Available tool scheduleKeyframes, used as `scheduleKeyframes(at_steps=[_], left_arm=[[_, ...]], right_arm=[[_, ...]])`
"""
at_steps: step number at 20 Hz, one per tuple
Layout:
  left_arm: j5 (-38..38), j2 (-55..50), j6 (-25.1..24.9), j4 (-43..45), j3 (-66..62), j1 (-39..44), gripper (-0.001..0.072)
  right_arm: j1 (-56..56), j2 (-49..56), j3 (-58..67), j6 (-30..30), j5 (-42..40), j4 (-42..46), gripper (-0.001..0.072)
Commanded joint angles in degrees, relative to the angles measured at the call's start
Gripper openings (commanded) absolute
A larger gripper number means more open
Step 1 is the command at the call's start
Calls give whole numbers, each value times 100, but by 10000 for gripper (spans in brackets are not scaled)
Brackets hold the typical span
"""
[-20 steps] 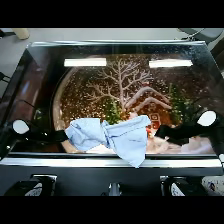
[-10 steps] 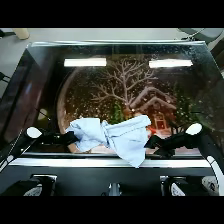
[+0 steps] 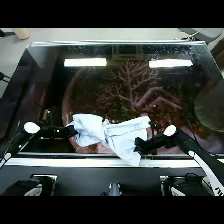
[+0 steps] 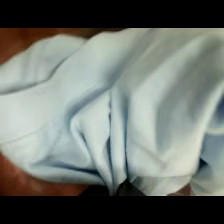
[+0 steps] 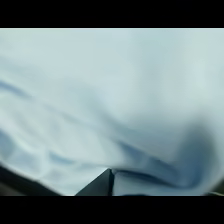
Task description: Fold the shirts.
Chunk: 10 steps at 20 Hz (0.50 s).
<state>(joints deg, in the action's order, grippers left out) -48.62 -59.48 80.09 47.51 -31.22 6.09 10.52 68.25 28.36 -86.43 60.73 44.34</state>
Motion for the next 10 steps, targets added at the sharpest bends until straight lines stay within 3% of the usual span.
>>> scheduleKeyframes(at_steps=[1, 2, 4, 6, 8, 10], left_arm=[[-273, 466, -186, 929, -931, -7, 35], [-431, 734, -166, 1550, -1519, -20, 34], [-765, 1241, -144, 2669, -2931, -120, 34], [-920, 1683, 208, 3425, -4476, -323, 35], [-704, 2050, 516, 3563, -5711, -514, 35], [-374, 2321, 785, 3331, -6312, -516, 35]], right_arm=[[140, -402, 903, 376, 713, 103, 13], [140, -758, 1510, 299, 964, 601, 14], [140, -1593, 3119, -433, 1163, 2142, 15], [142, -2424, 4787, -1161, 850, 3858, 15], [142, -3110, 5952, -1711, 310, 4876, 15], [142, -3547, 6437, -2079, 295, 5060, 15]])
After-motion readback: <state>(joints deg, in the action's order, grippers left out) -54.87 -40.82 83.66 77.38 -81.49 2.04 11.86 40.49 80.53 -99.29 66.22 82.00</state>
